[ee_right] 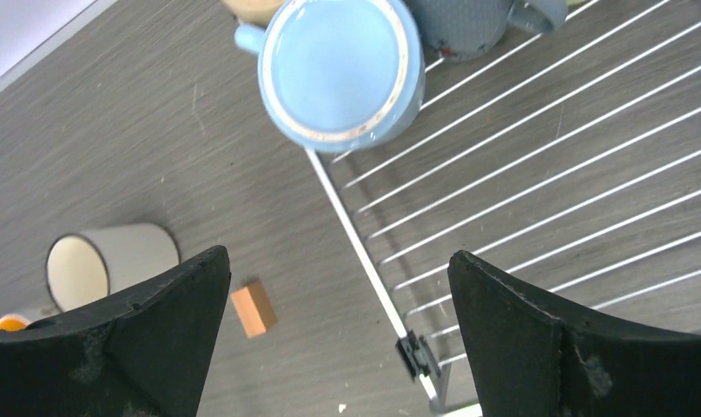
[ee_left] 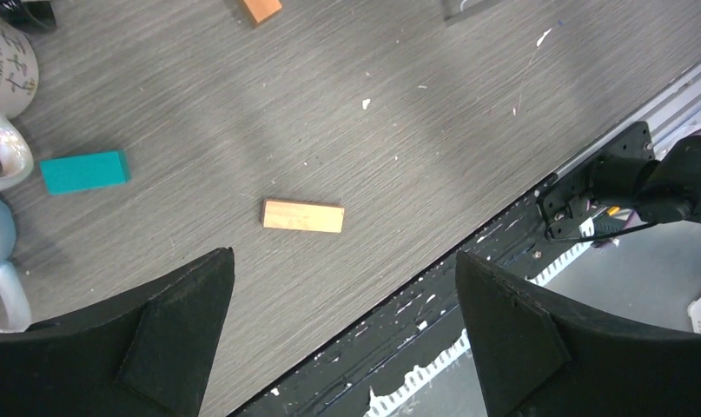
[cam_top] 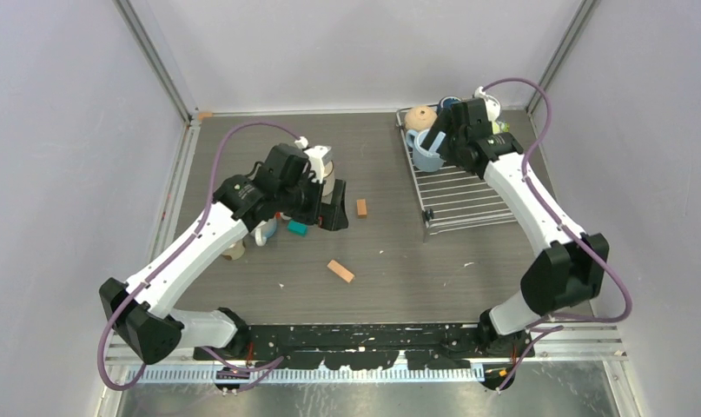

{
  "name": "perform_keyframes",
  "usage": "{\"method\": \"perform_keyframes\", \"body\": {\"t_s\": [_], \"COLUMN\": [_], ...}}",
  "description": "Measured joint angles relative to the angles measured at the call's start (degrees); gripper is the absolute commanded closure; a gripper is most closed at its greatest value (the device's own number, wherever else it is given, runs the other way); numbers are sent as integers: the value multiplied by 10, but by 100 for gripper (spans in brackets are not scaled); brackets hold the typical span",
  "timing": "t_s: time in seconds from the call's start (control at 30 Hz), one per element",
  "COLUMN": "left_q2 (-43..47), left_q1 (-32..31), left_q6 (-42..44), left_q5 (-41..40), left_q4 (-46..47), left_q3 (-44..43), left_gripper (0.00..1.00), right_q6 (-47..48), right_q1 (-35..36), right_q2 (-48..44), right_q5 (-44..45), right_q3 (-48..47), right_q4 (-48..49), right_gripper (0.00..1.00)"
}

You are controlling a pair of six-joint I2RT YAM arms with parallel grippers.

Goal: Unload the cups from the dish rack
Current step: Unload the cup from the dish rack.

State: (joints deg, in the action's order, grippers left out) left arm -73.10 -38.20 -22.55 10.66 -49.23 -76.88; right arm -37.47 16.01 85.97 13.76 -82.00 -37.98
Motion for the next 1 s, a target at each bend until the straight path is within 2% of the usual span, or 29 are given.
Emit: {"method": "perform_keyframes", "body": {"t_s": [0.17,0.43,0.7,1.0], "left_q2": [14,20,20,20], "left_q1": [0,-4,-20,-27], "left_q6": [0,-1,-2,-2], "left_q5": [9,25,33,35], "left_q4": [23,41,49,49], "left_q3": [45,56,56,56], "left_gripper": [0,0,0,0], "right_q6": [17,45,89,132], "right_q1": [-44,-137,-166,-205], "right_q2": [64,140,218,261], "right_q5": [-1,-23,-20,-52], "right_q3": [-49,-111,-219,-251], "right_q4": [9,41,34,33], "right_gripper": [0,0,0,0]}}
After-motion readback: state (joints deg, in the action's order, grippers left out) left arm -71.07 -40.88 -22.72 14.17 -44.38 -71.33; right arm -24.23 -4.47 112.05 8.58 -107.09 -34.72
